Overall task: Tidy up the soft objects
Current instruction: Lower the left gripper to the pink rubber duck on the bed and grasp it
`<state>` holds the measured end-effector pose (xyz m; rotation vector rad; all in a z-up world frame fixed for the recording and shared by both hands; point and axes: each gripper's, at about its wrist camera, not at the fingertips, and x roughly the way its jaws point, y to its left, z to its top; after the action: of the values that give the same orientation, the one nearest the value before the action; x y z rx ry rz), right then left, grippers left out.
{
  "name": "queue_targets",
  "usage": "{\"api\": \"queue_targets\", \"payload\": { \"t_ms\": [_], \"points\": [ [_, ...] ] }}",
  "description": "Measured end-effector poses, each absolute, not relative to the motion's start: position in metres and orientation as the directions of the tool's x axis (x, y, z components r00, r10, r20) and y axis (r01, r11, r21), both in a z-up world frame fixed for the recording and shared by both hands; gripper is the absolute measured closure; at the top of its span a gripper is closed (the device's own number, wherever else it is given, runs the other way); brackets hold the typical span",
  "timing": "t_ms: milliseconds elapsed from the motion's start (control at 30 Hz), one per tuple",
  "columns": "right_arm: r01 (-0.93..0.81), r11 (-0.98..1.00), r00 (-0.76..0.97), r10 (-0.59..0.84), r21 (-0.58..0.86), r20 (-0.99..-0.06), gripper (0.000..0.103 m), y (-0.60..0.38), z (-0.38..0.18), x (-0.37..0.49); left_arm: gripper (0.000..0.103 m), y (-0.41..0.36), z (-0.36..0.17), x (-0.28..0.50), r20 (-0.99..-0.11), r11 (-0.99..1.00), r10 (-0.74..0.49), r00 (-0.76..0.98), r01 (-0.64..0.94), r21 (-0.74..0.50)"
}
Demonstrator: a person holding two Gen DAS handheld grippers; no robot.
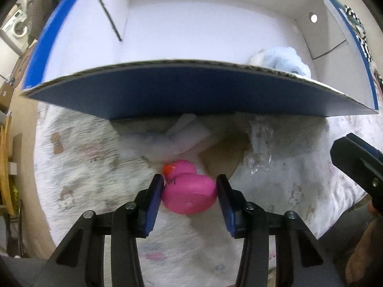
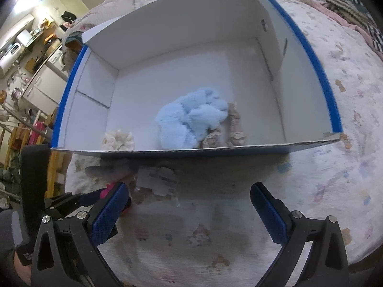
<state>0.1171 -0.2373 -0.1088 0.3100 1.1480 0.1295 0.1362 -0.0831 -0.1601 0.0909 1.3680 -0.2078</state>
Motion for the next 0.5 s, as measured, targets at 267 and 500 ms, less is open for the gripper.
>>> {"api": "queue_targets", "payload": {
  "t_ms": [267, 500],
  "points": [
    [0.117, 0.907, 0.369, 0.339, 0.405, -0.866, 0.000, -0.249, -0.122, 0.119, 0.061, -0.036, -0.133, 0.123, -0.965, 0.987, -0.097, 0.242, 0.145, -0.063],
    [0.151, 0.887, 0.279, 0.386, 0.437, -0.879, 0.000, -0.236, -0.149, 0.132, 0.061, 0.001, -0.098, 0.119, -0.940, 0.998, -0.064, 0.335, 0.042, -0.052]
  ]
}}
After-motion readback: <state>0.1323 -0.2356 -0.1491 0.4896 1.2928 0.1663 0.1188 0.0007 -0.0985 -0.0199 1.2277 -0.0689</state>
